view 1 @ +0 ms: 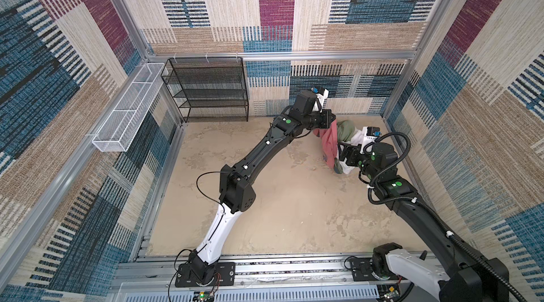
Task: Pick out a specific cloth from the pile
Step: 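Lift the pink shirt with the left gripper, pulling it out of the pile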
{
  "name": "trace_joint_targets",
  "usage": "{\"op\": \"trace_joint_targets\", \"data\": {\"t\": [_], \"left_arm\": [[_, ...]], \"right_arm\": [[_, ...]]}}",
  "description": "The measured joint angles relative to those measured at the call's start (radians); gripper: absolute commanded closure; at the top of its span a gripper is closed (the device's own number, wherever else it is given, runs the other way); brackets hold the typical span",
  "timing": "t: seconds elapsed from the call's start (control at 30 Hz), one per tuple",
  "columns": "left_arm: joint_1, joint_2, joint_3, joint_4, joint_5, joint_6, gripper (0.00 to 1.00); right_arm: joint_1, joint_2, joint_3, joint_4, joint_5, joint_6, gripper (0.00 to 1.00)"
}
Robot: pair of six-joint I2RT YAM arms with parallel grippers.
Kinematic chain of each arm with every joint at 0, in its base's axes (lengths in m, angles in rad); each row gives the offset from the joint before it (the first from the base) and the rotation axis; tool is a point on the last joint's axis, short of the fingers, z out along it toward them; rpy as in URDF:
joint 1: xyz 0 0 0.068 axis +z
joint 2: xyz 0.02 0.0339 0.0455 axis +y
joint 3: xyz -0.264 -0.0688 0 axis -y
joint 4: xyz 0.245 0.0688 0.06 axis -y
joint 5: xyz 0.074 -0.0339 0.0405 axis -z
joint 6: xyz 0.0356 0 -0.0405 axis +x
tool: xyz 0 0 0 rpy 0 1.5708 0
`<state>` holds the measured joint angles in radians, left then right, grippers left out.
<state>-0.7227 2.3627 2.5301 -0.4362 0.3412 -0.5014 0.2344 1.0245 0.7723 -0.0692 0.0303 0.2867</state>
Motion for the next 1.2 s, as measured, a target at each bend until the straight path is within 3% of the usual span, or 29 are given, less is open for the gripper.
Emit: {"op": "trace_joint_targets", "data": {"t": [0.97, 1.2], "left_arm": [[-0.010, -0.072, 0.039, 0.098, 0.000, -0.029, 1.00], [-0.007, -0.155, 0.023, 0.079, -0.072, 0.031, 1.00]], "right_arm": [[0.000, -0.061, 0.004, -0.013, 0.006, 0.026, 0.09], [0.000, -0.090, -0.008, -0.014, 0.006, 0.030, 0.09]]}}
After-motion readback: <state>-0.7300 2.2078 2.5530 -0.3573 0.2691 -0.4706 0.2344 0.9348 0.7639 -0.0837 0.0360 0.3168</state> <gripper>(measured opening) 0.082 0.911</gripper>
